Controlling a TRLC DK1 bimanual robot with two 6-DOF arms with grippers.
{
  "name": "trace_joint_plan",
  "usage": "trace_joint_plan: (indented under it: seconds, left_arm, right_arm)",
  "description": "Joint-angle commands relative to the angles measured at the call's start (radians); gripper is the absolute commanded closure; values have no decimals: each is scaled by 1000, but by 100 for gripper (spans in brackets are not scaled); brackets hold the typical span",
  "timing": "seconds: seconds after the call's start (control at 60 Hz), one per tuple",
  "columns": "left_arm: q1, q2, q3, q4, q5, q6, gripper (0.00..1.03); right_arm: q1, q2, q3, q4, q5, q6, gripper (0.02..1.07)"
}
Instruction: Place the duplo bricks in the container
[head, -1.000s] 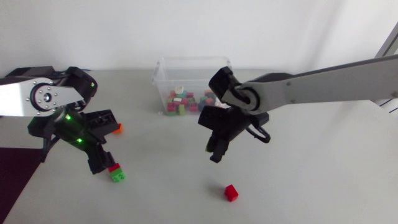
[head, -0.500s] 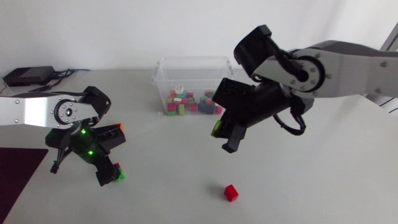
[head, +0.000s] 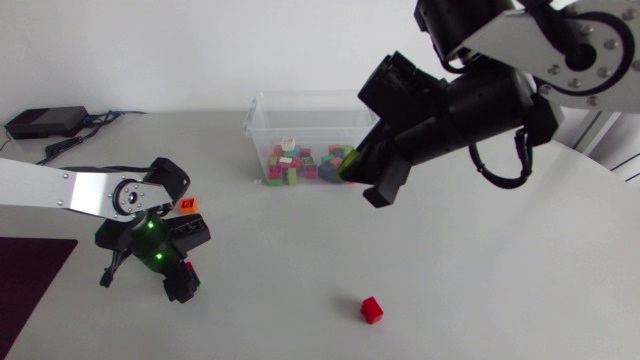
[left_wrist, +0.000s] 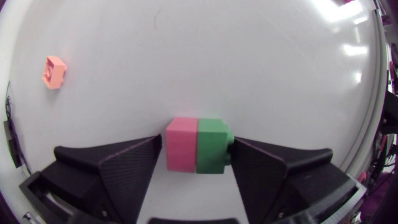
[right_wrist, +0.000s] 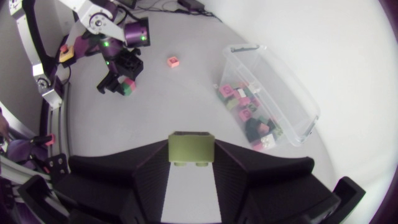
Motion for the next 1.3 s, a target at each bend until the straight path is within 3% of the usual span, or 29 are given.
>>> trace_joint_plan:
  seconds: [0.0, 0.033, 0.3, 0.617, 0.917, 1.05, 1.15, 1.183, 1.217, 1.283]
  left_arm:
    - [9, 25, -20, 1, 10, -6, 82]
    - [11, 22, -19, -1, 10, -6, 92]
    - [21, -100, 27, -42, 15, 4, 93]
    - [9, -161, 187, -114, 127, -29, 93]
    - [-46, -161, 352, -116, 222, -108, 93]
    - [-72, -155, 391, -93, 225, -145, 92]
    - [-81, -152, 414, -57, 225, -179, 92]
    - [-86, -152, 429, -41, 225, -197, 92]
    - [-88, -150, 441, -22, 225, -213, 92]
    - [-94, -144, 472, 7, 226, -251, 92]
  right_arm:
    - [-16, 28, 46, 37, -7, 47, 80]
    - [-25, 39, 57, 62, -15, 59, 80]
    - [-122, 194, 138, 218, -46, 139, 80]
    - [-214, 369, 198, 395, -82, 229, 80]
    - [-252, 508, 279, 516, -78, 282, 80]
    - [-251, 559, 301, 565, -61, 305, 80]
    - [-240, 599, 321, 583, -35, 308, 44]
    - [-234, 616, 336, 585, -13, 306, 21]
    - [-229, 623, 344, 585, 0, 306, 10]
    - [-226, 622, 348, 585, 7, 306, 7]
